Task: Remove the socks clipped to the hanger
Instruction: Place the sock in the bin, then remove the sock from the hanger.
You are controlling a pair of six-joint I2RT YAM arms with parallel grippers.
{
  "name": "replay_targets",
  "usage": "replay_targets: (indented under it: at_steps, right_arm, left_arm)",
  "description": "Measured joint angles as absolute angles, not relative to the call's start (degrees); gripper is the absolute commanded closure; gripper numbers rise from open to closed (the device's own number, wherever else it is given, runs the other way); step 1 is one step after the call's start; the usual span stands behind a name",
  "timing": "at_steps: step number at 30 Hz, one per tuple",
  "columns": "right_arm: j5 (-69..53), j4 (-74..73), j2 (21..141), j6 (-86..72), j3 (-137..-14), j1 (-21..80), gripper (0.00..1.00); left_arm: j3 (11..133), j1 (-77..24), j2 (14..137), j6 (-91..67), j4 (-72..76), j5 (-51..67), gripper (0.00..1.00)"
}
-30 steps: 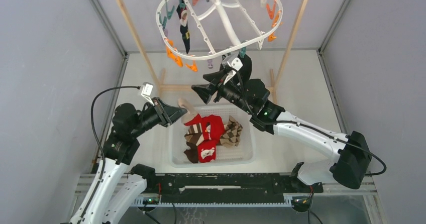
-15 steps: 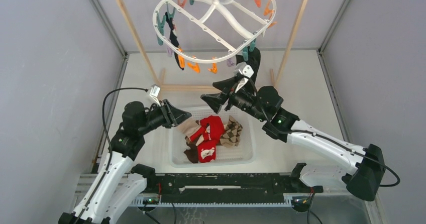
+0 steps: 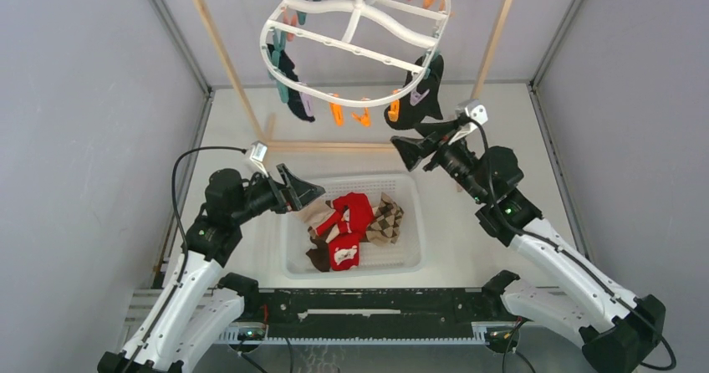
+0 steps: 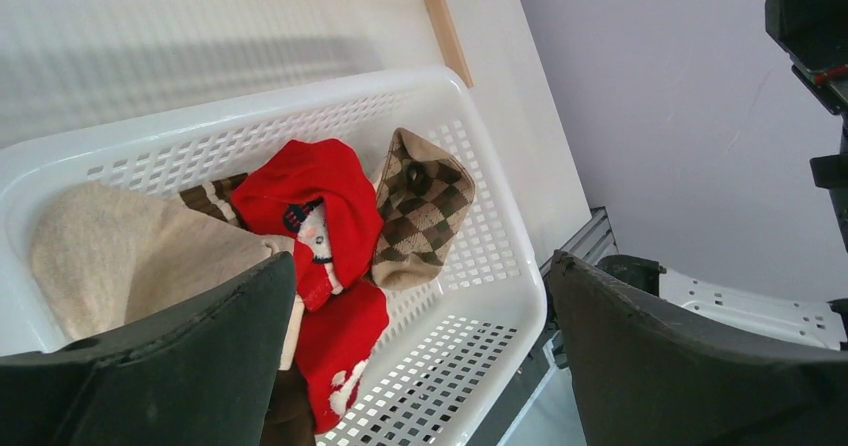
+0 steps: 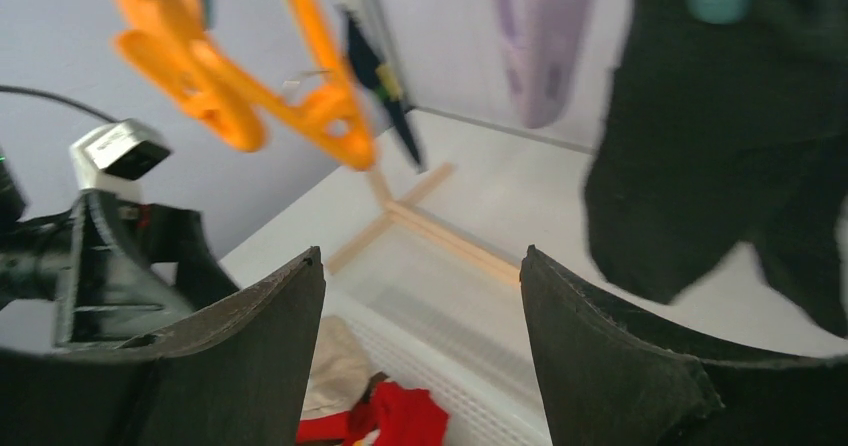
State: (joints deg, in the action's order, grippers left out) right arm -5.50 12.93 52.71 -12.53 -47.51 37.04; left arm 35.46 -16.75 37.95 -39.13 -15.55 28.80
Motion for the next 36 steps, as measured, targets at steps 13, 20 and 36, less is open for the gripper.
replay_targets:
  at_steps: [13,20,36]
  right_arm:
    - [-14.8,15.4,56.0,-18.2,-44.7,15.1,0.2]
    - [-20.2,22.7,65.0,-19.8,-43.5,9.6,0.21]
    - [-26.0,39.6,83.2,-22.6,-45.2,8.2,0.23]
  left_arm:
    - [35.5,-17.7,38.4,-39.1,-15.6,28.0,0.0]
    - [35.5,-18.2,38.4,-39.1,-15.7,27.2,0.0]
    - [35.6,-18.3,39.4,-38.9,-16.7,26.8,0.0]
